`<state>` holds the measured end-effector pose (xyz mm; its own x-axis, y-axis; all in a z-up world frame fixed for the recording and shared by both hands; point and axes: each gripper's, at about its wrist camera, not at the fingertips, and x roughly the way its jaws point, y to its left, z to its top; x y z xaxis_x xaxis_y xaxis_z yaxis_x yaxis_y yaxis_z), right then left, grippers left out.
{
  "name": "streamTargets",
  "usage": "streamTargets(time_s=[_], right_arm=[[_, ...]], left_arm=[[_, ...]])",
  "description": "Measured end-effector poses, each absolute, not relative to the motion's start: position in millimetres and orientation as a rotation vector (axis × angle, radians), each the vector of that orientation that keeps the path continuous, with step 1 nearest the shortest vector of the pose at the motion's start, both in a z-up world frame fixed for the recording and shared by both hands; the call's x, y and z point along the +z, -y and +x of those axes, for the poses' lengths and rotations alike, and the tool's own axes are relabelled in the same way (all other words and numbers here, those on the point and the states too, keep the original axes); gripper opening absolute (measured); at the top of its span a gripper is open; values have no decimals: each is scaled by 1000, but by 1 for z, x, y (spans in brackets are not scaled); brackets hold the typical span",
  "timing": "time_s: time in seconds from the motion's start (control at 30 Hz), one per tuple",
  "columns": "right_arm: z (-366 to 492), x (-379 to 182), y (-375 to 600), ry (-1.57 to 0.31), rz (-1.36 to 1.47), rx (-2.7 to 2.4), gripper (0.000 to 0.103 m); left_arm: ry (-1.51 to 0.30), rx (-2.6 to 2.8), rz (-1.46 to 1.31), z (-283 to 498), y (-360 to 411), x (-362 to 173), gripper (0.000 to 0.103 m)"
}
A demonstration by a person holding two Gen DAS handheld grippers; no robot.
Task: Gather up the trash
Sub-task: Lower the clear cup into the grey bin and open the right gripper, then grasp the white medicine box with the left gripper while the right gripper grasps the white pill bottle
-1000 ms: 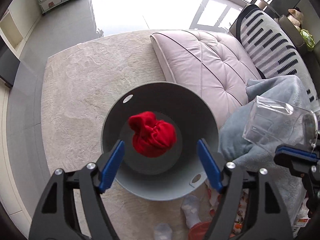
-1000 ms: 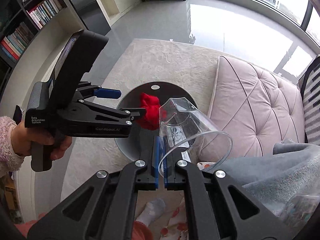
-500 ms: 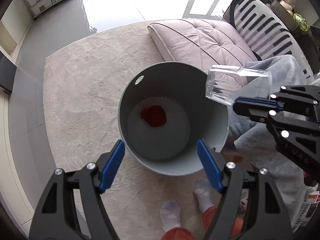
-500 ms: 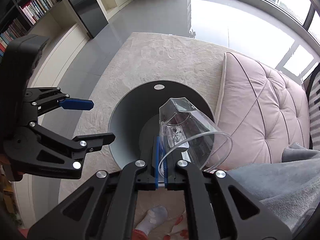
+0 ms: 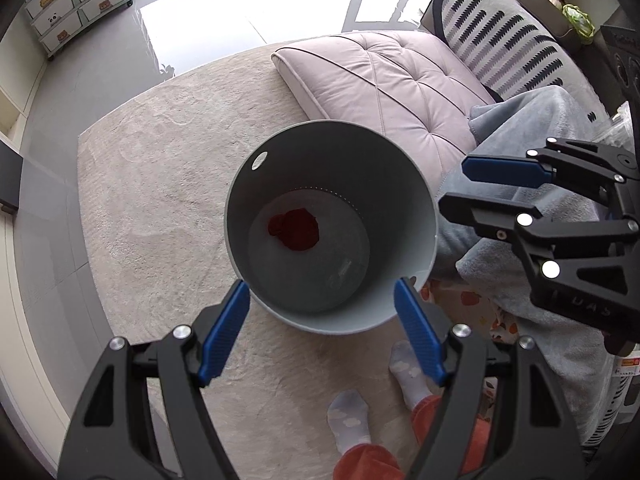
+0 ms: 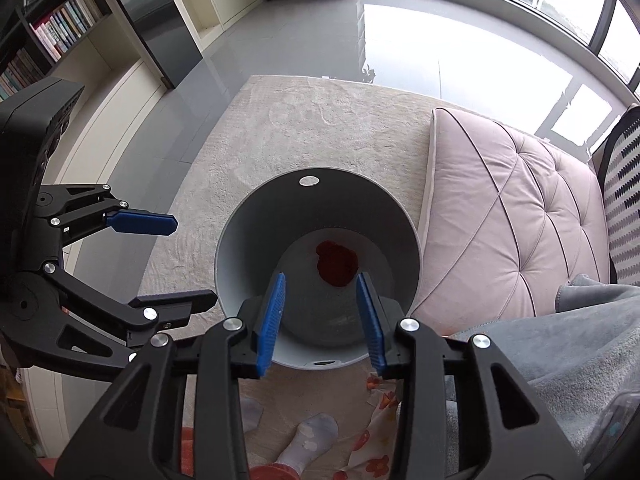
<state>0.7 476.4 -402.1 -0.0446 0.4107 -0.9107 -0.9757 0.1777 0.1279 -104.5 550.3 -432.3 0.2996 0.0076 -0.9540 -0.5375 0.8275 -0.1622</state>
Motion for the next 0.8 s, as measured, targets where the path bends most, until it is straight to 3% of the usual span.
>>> streamTargets(time_s=[0.37,0.8], right_arm=[[-2,-344,-404,-1064,-505,1134,36],[0,-290,-207,-1092,-245,728,37]], left_arm=[[-1235,258,-356,-86,-500,-375,75],[-1219,-88,-114,-34,-349,-316,75]])
